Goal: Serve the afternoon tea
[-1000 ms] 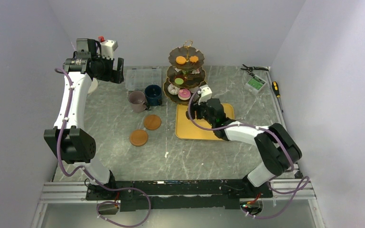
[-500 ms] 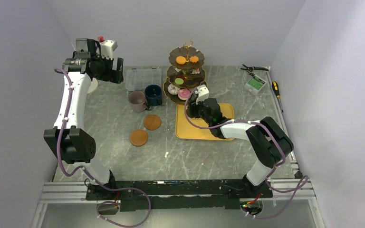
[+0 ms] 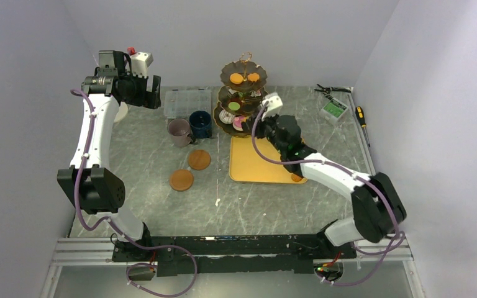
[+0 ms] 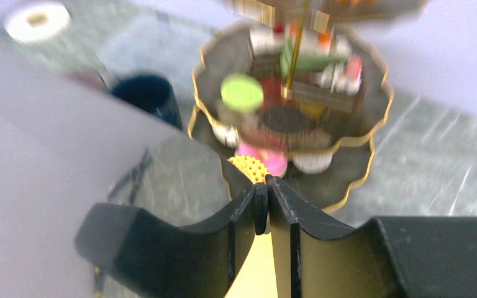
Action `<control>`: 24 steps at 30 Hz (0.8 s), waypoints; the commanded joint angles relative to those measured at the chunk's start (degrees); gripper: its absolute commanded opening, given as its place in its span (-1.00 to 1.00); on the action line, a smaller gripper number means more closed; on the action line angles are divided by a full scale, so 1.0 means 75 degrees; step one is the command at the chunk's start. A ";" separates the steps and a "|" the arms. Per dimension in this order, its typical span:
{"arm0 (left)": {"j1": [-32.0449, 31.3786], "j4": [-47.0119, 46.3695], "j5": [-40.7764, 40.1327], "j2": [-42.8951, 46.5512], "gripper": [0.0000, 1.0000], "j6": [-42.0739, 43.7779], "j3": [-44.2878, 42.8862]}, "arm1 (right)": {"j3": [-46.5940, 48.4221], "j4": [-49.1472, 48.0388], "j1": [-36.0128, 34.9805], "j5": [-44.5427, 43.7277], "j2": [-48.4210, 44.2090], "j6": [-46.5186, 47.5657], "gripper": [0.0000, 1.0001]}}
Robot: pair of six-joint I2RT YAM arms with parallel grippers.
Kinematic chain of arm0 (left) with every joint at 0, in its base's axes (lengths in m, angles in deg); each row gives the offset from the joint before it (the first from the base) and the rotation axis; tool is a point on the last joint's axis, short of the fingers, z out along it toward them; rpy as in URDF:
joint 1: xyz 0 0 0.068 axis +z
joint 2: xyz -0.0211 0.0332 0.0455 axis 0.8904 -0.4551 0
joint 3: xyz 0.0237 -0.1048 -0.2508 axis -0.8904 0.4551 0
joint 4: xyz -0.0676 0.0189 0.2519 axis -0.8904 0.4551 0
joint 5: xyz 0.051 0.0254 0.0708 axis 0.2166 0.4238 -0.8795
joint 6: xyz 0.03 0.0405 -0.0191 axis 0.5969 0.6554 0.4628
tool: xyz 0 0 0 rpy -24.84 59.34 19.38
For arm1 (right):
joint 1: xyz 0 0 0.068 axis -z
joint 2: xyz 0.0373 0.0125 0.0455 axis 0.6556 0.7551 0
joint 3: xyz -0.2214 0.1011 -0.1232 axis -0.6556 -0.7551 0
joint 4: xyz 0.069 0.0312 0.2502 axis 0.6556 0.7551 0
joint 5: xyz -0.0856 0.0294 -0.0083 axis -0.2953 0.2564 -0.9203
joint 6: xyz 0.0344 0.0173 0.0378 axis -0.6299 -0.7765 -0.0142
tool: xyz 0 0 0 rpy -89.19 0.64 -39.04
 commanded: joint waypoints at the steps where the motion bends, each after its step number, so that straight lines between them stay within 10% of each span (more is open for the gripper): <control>1: 0.0038 -0.0151 0.0032 0.0118 0.87 -0.0012 -0.0100 | 0.1160 0.0105 0.0020 0.0344 -0.1052 0.0188 -0.37; 24: 0.0082 -0.0166 0.0096 0.0245 0.87 -0.0023 -0.0036 | 0.4210 0.0741 0.0607 0.0808 0.0361 0.0695 -0.26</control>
